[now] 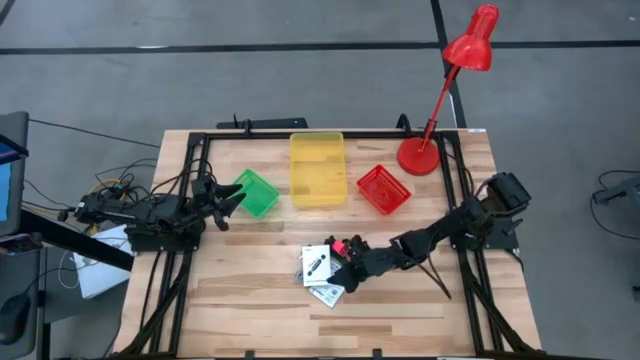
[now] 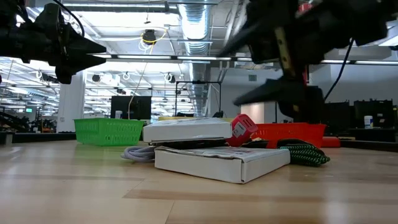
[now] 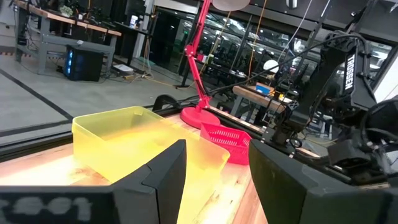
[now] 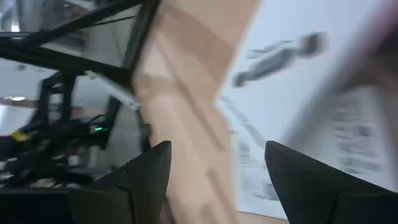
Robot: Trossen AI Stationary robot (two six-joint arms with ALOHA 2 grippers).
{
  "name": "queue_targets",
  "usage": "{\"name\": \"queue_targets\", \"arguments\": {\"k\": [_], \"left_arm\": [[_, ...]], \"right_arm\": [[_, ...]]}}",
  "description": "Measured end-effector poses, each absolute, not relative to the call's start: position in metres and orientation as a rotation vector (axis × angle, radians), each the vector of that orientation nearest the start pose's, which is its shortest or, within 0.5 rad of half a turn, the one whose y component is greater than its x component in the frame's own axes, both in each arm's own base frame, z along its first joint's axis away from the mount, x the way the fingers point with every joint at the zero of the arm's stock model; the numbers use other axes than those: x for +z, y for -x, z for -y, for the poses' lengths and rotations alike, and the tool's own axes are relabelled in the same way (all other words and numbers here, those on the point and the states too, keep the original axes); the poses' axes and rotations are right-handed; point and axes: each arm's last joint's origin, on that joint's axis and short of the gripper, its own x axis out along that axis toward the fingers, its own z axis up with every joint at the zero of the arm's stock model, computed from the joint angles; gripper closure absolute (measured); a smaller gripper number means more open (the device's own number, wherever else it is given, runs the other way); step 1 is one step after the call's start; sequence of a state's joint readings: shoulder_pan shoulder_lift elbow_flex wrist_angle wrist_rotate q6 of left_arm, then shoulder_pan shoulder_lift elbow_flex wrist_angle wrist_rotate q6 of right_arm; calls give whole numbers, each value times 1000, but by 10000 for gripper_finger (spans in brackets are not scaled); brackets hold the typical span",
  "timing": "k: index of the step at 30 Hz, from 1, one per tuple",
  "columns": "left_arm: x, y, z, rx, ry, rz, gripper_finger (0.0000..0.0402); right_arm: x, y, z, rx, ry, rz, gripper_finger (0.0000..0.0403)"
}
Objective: Pick and place items into bin
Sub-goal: Put the top white card reader box into the red bin
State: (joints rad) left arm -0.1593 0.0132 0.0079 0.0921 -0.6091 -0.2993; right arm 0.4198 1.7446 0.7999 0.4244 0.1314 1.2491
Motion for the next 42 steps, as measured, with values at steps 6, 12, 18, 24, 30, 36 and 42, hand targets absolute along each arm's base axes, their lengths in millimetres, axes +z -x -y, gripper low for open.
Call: {"name": "queue_targets", "arguments": {"k": [6, 12, 18, 24, 30, 36, 42], "left_arm": [[174, -94, -2, 435, 327, 148, 235], [174, -94, -2, 434, 327, 148, 235], [174, -94, -2, 435, 327, 148, 235], [174, -94, -2, 434, 327, 148, 235], [174, -94, -2, 434, 327, 148, 235], [174, -94, -2, 434, 327, 148, 235], [174, -94, -2, 434, 327, 148, 235]], "right_arm": [[154, -318, -131, -49, -1086, -629, 149], [150, -317, -128, -81, -1075, -657, 149], [147, -316, -125, -111, -1072, -685, 149], [145, -316, -122, -136, -1065, -703, 149], [144, -316, -120, -148, -1063, -710, 149], [139, -316, -120, -170, -1087, -722, 149], [132, -317, -122, -178, -1111, -736, 149]]}}
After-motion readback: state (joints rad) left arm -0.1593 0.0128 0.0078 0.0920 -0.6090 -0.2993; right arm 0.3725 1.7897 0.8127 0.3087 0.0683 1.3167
